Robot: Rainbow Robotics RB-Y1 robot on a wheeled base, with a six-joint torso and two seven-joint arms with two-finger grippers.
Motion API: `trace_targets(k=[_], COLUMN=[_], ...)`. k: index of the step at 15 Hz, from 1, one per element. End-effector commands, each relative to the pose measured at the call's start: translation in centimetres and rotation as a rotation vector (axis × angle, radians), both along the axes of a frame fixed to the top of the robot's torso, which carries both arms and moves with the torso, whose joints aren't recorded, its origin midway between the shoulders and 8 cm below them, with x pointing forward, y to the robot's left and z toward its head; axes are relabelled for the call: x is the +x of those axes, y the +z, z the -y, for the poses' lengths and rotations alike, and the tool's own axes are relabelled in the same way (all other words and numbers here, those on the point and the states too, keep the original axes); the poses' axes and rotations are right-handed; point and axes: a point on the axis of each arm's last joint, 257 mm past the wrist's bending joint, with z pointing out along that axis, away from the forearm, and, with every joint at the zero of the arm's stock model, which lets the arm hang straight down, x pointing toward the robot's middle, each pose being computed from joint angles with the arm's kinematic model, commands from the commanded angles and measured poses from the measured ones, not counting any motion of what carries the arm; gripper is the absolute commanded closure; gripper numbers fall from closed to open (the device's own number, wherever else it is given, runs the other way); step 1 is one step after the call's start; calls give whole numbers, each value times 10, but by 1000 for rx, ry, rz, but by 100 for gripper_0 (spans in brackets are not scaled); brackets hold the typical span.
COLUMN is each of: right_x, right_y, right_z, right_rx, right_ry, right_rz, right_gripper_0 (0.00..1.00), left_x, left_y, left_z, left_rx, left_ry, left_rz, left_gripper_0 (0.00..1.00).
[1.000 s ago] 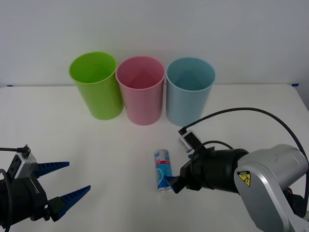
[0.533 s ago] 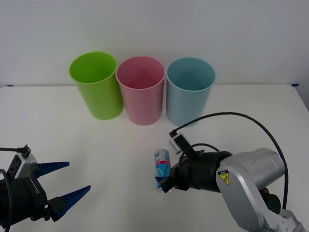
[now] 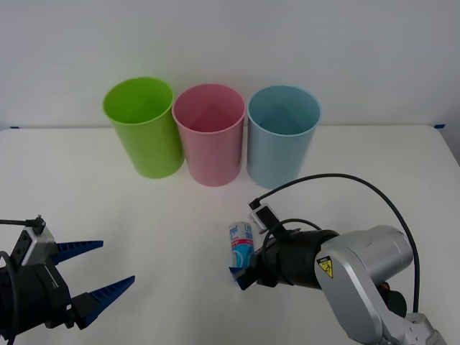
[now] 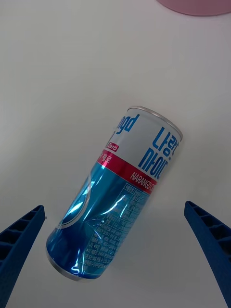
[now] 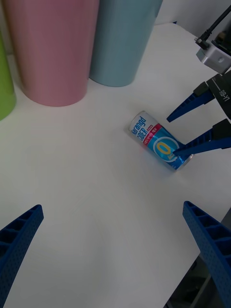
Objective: Put cans in the blue bin and PET bottles in the pink bin and trash in the green bin.
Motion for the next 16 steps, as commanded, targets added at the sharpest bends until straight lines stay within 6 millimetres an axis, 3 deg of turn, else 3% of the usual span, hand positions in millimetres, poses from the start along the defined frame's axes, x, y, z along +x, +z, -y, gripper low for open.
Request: trace_targets(k=[1,12,13,14,15,16], right_x=[2,17,17,17,18,18], right_y=[-7,-19,-19,-19,-19,-20], right_z=[-5,-23,-23,-24,-23,-21], right_rx=[9,26,26,28,26,20], right_ry=[-1,11,11,11,11,15], right_rz=[3,42,42,42,43,46], right_gripper_0=[0,0,40,71,87,93], left_x=[0,0,0,0,0,0], left_y=[0,0,0,0,0,0], left_z=[0,0,0,0,0,0], left_rx=[0,0,0,0,0,0], left_ry=[0,0,0,0,0,0], left_rz=[0,0,0,0,0,0], left_gripper_0=[0,1,1,1,0,1])
